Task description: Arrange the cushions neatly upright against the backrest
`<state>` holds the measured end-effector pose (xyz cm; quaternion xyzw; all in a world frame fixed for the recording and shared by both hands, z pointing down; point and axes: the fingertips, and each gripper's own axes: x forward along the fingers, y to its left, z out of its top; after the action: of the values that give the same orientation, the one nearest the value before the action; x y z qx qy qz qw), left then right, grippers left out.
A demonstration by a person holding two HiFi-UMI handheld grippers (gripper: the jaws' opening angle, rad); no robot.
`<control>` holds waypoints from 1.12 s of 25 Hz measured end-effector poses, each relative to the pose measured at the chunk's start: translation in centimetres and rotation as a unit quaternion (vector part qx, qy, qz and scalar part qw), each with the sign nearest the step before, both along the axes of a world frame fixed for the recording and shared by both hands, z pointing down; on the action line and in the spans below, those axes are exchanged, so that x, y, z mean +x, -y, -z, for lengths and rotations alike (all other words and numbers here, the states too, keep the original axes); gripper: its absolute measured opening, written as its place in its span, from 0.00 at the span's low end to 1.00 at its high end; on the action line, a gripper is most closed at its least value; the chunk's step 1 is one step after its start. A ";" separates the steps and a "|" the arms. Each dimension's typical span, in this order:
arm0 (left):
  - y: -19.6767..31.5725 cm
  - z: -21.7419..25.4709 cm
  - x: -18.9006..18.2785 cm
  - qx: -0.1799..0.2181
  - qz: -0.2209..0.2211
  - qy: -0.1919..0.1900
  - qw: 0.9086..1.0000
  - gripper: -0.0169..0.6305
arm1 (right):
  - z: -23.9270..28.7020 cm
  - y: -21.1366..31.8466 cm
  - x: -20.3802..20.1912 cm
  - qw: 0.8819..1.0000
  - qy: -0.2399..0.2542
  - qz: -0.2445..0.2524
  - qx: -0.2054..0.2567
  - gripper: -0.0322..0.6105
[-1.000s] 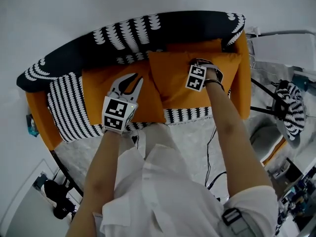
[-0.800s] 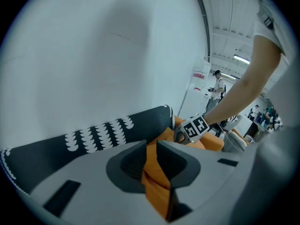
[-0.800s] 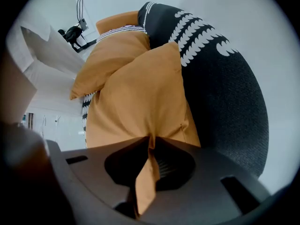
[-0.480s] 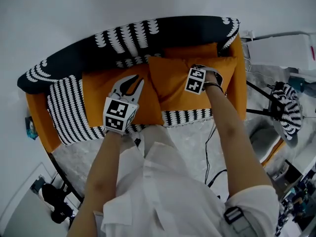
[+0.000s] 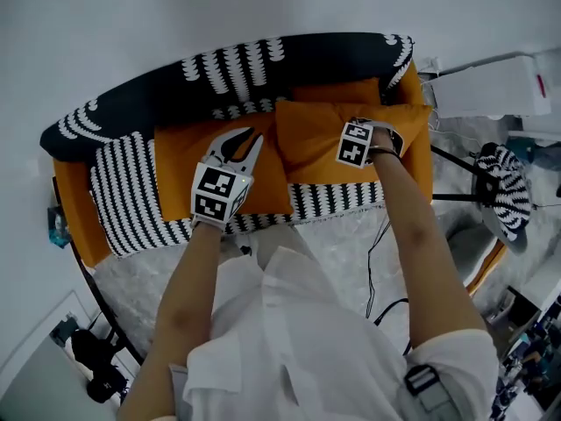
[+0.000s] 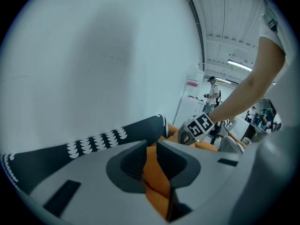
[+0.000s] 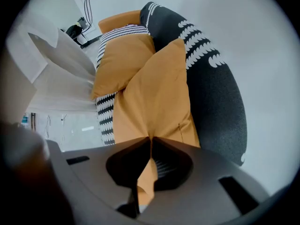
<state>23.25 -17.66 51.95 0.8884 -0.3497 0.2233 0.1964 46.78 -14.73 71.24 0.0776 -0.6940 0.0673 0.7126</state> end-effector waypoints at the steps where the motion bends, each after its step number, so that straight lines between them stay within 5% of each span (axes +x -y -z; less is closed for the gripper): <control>1: -0.3 0.3 -0.1 0.000 0.000 -0.002 1.000 0.15 | 0.8 0.0 0.3 1.000 -0.003 -0.002 0.005 0.08; 12: -1.2 4.6 -0.4 0.032 -0.003 -0.024 0.999 0.15 | 12.4 4.1 0.2 0.997 -0.005 -0.008 0.079 0.08; 16: -1.2 4.5 -1.2 0.024 -0.003 -0.005 1.000 0.42 | 15.9 5.4 -2.3 0.994 0.003 0.021 0.109 0.07; 21: -0.3 4.0 -2.6 0.007 -0.008 0.035 0.999 0.58 | 18.9 5.4 -6.2 0.988 0.014 0.078 0.134 0.08; 25: 0.5 4.4 -3.1 0.001 -0.020 0.040 0.999 0.60 | 22.1 6.3 -9.2 0.981 0.032 0.108 0.160 0.07; 28: 1.2 6.6 -3.9 0.038 -0.011 0.048 0.998 0.56 | 24.6 6.7 -12.1 0.974 0.055 0.125 0.180 0.07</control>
<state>19.35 -18.81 45.30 0.8873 -0.3573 0.2541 0.1430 34.67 -21.45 46.60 0.1136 -0.7369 -0.1444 0.6506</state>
